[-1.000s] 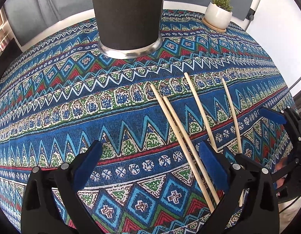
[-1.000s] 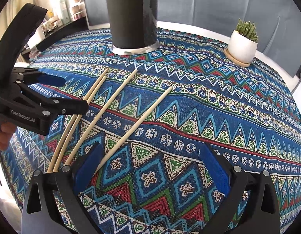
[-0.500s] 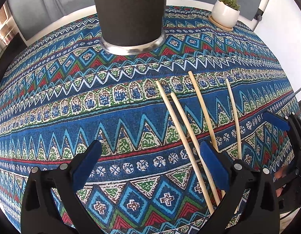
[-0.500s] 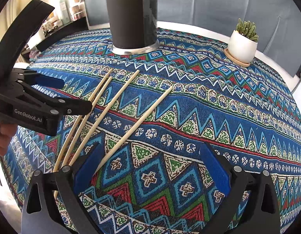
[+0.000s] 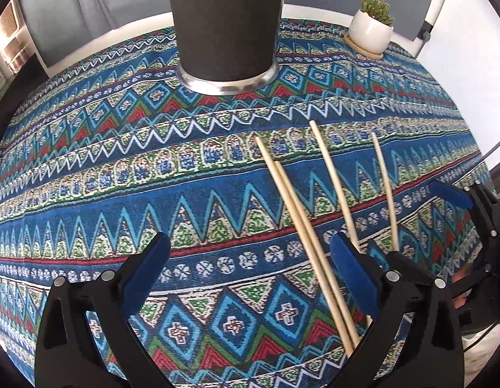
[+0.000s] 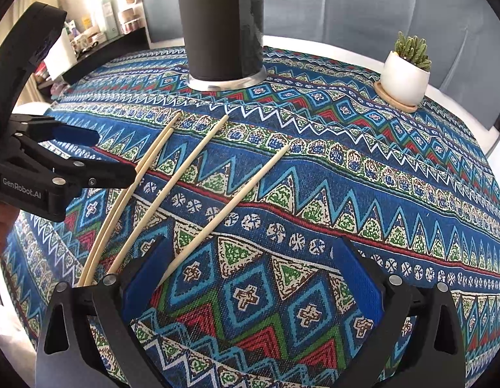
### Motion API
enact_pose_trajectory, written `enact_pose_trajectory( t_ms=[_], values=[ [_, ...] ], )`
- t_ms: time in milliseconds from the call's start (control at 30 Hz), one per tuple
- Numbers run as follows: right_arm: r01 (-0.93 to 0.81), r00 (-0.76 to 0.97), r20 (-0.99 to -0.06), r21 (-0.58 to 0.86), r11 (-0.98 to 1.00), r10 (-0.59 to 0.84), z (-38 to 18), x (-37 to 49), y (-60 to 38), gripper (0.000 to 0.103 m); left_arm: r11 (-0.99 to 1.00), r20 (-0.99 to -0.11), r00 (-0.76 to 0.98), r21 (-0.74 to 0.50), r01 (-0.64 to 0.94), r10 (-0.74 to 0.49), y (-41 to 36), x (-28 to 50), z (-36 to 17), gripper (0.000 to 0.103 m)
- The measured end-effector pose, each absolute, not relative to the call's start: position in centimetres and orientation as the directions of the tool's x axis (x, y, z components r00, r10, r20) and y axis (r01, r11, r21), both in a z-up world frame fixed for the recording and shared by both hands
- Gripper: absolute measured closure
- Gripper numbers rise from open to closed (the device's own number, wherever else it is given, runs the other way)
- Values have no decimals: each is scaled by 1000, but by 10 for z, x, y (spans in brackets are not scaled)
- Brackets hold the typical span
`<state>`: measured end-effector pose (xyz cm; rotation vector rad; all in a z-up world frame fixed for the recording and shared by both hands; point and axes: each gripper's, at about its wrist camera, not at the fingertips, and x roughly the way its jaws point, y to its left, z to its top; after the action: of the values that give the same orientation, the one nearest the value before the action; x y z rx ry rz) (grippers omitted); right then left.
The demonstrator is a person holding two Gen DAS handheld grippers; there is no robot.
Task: Organize utensils
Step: 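Move both open tools down over the remaining wooden chopsticks, then close the left tool on a chopstick while the right tool grasps another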
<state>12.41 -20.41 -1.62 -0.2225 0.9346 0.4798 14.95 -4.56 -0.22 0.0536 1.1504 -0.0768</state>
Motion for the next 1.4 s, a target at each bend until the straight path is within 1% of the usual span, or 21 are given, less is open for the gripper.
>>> enact_pose_trajectory(
  t_ms=[33, 133, 267, 333, 433, 567, 667, 733, 967, 1033, 1067, 1100, 1133, 1167, 1200, 1233, 1267, 1300, 1333, 1367, 1400],
  values=[
    [-487, 499, -814, 22, 873, 299, -16, 124, -204, 7, 996, -918, 397, 18, 82, -16, -45, 150, -5, 6],
    [-487, 499, -813, 22, 873, 299, -16, 124, -204, 7, 998, -924, 382, -9, 63, -32, -40, 150, -6, 5],
    [-487, 499, -813, 22, 873, 299, -17, 124, -204, 7, 999, -915, 403, 21, 40, 3, -41, 147, -5, 4],
    [-483, 499, -814, 24, 875, 298, -17, 124, -204, 7, 1000, -921, 389, -13, 7, -15, -40, 147, -6, 4],
    [-480, 498, -816, 23, 877, 294, -17, 125, -202, 7, 1000, -911, 412, -5, 30, -16, -48, 146, -7, 4],
    [-510, 474, -825, 27, 860, 306, -17, 131, -202, 7, 1000, -907, 420, -5, 4, -6, -39, 137, -5, 4],
    [-502, 448, -846, 28, 864, 288, -16, 137, -204, 7, 1000, -906, 423, -5, 21, -14, -33, 126, -4, 4],
    [-496, 443, -852, 28, 868, 281, -16, 140, -206, 7, 998, -913, 409, 34, 54, 9, -37, 119, -6, 4],
    [-450, 464, -847, 26, 892, 258, -18, 139, -207, 7, 995, -893, 451, 32, 95, -15, -37, 108, -6, 5],
    [-448, 471, -842, 27, 893, 262, -17, 138, -208, 7, 991, -891, 453, 27, 133, -37, -33, 103, -4, 8],
    [-451, 488, -832, 20, 892, 265, -17, 135, -210, 9, 989, -890, 454, 24, 144, -44, -29, 101, -3, 13],
    [-451, 499, -825, 15, 892, 266, -18, 131, -212, 9, 989, -888, 458, 21, 148, -49, -24, 98, -1, 21],
    [-450, 496, -825, 22, 893, 271, -17, 129, -214, 10, 988, -884, 464, 21, 150, -52, -21, 97, 1, 25],
    [-456, 492, -826, 26, 890, 276, -16, 127, -216, 25, 989, -880, 472, 20, 150, -53, -16, 94, 3, 34],
    [-461, 497, -821, 27, 887, 283, -12, 124, -220, 57, 990, -875, 482, 19, 139, -51, -10, 92, 5, 48],
    [-457, 498, -819, 32, 889, 286, -8, 123, -225, 71, 991, -871, 489, 18, 132, -49, -4, 90, 6, 55],
    [-454, 491, -823, 37, 890, 285, -7, 122, -230, 90, 990, -871, 488, 15, 141, -56, 2, 89, 7, 65],
    [-456, 484, -827, 43, 889, 288, -7, 122, -236, 97, 989, -873, 484, 10, 146, -63, 7, 91, 8, 76],
    [-455, 490, -826, 31, 890, 279, -7, 122, -241, 98, 990, -875, 480, 6, 138, -62, 14, 93, 9, 83],
    [-448, 503, -823, 13, 894, 264, -7, 121, -245, 99, 992, -879, 472, -10, 128, -70, 21, 96, 10, 94],
    [-429, 514, -820, 11, 903, 254, -7, 122, -252, 99, 993, -880, 465, -45, 111, -92, 27, 101, 9, 98]
  ],
)
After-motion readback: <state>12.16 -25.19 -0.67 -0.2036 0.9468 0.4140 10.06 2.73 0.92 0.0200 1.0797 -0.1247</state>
